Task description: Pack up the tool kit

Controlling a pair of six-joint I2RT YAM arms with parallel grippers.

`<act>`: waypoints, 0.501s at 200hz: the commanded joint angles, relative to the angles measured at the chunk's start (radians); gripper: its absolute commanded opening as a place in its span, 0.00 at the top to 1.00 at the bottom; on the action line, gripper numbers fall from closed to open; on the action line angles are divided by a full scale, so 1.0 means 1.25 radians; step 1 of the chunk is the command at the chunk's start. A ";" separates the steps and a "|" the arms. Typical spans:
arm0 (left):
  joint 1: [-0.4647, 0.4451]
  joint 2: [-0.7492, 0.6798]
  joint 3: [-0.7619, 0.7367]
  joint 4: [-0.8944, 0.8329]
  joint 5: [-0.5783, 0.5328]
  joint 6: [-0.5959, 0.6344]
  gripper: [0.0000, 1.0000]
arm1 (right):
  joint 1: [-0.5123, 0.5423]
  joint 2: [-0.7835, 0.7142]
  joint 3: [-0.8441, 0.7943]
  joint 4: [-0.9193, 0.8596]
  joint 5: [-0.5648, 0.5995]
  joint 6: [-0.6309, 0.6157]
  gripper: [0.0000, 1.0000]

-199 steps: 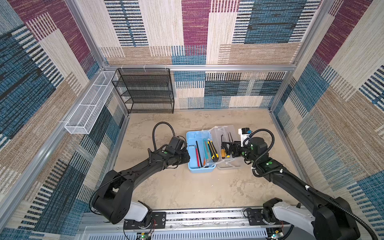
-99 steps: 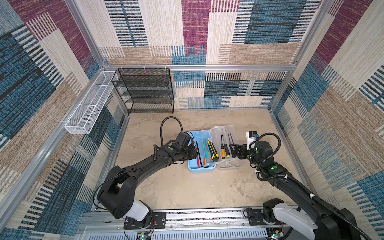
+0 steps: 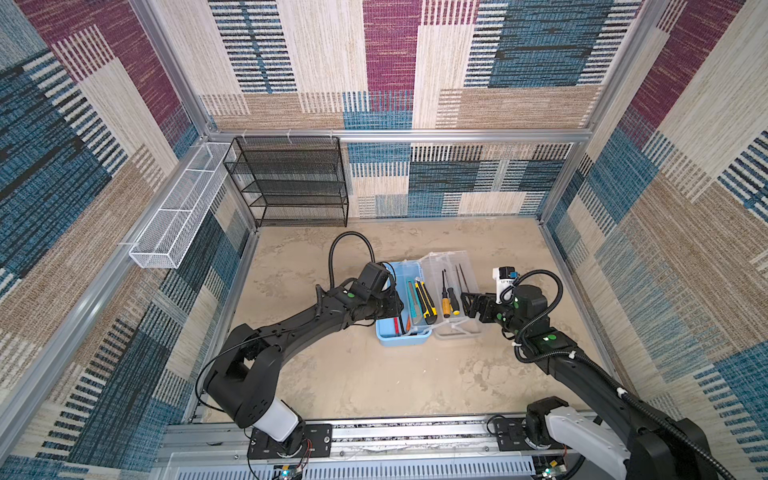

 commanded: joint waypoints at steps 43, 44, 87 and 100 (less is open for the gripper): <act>0.009 -0.054 -0.034 -0.028 -0.063 0.044 0.56 | 0.000 0.024 0.014 0.049 -0.064 0.025 0.14; 0.010 -0.055 -0.035 -0.028 -0.064 0.044 0.55 | 0.000 0.024 0.013 0.048 -0.065 0.026 0.14; 0.023 -0.104 -0.078 -0.038 -0.098 0.046 0.50 | 0.001 0.024 0.015 0.048 -0.071 0.033 0.16; 0.027 -0.115 -0.091 -0.041 -0.102 0.047 0.48 | 0.000 0.025 0.016 0.047 -0.071 0.033 0.16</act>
